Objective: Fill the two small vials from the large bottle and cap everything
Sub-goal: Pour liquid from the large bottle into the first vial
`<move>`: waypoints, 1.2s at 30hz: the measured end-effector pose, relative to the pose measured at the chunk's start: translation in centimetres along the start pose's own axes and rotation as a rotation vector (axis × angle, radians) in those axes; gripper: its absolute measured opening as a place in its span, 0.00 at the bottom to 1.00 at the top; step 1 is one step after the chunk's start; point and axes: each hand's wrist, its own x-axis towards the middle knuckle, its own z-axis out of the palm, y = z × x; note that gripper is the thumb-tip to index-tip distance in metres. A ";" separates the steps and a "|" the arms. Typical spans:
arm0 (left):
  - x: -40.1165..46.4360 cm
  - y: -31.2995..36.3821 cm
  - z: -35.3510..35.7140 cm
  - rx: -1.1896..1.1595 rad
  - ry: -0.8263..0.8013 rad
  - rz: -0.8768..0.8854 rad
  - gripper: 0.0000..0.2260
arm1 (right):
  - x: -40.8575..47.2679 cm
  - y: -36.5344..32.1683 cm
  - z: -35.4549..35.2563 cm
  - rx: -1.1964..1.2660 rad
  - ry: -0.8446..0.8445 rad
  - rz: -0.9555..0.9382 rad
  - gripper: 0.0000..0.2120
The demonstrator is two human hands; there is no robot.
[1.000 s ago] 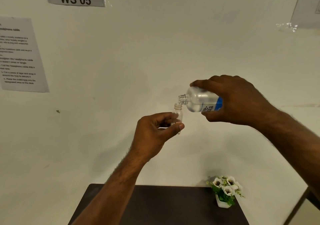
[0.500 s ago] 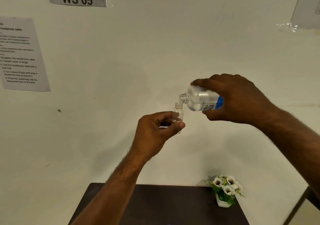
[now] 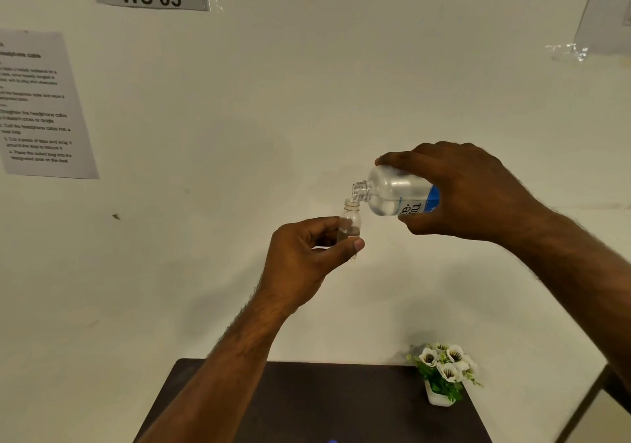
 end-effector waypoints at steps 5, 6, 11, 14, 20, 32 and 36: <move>-0.1 0.0 -0.1 0.015 -0.007 0.007 0.11 | 0.0 -0.1 0.1 0.008 -0.007 0.000 0.40; -0.2 0.0 -0.1 0.018 -0.006 0.005 0.11 | -0.1 -0.1 0.2 0.009 -0.006 0.000 0.40; -0.3 0.0 0.1 0.010 -0.007 0.007 0.11 | -0.1 -0.1 0.2 0.007 -0.013 0.005 0.39; -0.2 0.0 0.0 0.008 -0.010 0.010 0.12 | 0.0 -0.1 0.1 0.001 -0.014 0.004 0.39; -0.1 0.3 0.0 -0.009 -0.013 0.033 0.12 | 0.0 -0.1 -0.1 0.002 -0.013 0.004 0.40; -0.2 0.1 -0.1 0.011 -0.007 0.017 0.13 | -0.1 -0.3 -0.3 0.002 -0.013 0.000 0.40; -0.2 0.2 -0.2 0.023 -0.005 0.020 0.12 | -0.1 -0.3 -0.3 0.001 -0.007 0.000 0.40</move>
